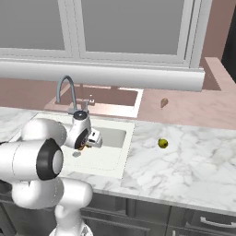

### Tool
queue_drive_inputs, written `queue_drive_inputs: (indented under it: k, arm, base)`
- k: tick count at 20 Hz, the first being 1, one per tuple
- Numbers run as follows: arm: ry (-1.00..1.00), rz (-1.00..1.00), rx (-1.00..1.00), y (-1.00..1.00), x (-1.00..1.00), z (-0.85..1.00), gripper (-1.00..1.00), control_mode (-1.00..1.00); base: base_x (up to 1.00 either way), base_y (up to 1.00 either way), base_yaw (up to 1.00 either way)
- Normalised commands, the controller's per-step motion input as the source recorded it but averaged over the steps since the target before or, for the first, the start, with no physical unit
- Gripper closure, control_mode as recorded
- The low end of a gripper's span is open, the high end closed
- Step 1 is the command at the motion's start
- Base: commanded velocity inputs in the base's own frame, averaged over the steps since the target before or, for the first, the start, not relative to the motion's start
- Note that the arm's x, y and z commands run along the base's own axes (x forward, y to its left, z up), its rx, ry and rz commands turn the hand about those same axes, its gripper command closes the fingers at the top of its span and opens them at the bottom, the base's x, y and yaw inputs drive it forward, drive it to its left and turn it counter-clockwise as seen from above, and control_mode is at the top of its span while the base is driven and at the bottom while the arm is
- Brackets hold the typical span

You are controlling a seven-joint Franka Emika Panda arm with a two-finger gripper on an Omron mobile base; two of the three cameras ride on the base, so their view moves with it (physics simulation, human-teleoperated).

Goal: Turn on the sink faucet. Then move the mushroom from the counter to the sink. Turn off the sink. Move the vegetable from the sink to the pot next to the stove. Finally move the pot to the rear right burner.

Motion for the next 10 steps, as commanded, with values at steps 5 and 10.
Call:
queue_drive_inputs:
  k: [5, 10]
  arm:
    - [0.0, 0.0, 0.0, -0.08, -0.07, 0.61, 1.0, -1.0]
    - [0.0, 0.0, 0.0, -0.08, -0.13, 0.53, 1.0, -1.0]
  base:
    - [0.0, 0.0, 0.0]
    - [0.0, 0.0, 0.0]
